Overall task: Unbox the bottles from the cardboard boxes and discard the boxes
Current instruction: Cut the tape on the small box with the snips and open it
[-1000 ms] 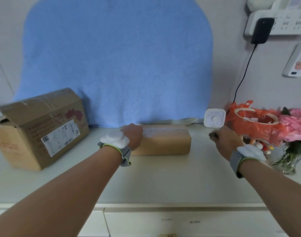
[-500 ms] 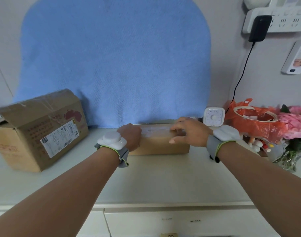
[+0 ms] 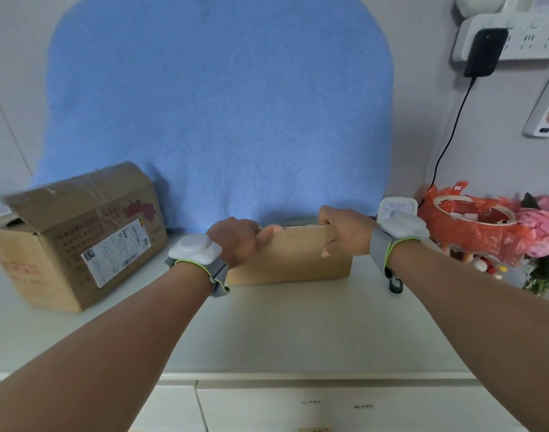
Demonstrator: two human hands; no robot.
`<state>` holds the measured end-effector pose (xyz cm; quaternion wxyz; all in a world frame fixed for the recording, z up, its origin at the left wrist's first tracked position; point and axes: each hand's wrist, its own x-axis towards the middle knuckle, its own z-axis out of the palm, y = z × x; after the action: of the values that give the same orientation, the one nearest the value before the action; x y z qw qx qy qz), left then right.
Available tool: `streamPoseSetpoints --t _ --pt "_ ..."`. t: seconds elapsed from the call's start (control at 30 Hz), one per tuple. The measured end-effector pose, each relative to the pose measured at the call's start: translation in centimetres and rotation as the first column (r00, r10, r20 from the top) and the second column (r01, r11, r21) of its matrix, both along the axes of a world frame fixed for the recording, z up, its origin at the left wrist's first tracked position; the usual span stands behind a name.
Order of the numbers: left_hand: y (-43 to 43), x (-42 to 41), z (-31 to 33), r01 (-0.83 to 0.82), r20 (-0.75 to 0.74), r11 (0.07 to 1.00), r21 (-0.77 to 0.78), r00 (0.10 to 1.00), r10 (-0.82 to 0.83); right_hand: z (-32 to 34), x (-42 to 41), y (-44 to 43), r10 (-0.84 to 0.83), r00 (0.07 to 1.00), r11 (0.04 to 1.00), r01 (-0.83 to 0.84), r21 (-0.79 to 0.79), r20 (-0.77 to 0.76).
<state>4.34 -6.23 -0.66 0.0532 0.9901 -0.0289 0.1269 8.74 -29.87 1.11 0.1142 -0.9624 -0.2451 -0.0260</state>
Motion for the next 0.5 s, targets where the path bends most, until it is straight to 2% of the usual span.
streamPoseSetpoints --t 0.2,0.33,0.5 --pt "0.2 0.8 1.7 -0.121 -0.118 0.991 -0.054 0.986 0.114 -1.8 -1.4 -0.8 0.014 0.977 0.996 -0.031 0.079 0.211" --pt "0.3 1.2 2.1 -0.1 -0.227 0.995 -0.021 0.969 0.093 -2.6 -2.3 -0.9 0.05 0.941 0.993 -0.083 0.085 0.334" --pt "0.0 0.0 1.4 -0.068 -0.32 0.992 -0.107 0.947 0.03 -3.9 -2.7 -1.1 0.027 0.916 0.988 -0.085 0.126 0.401"
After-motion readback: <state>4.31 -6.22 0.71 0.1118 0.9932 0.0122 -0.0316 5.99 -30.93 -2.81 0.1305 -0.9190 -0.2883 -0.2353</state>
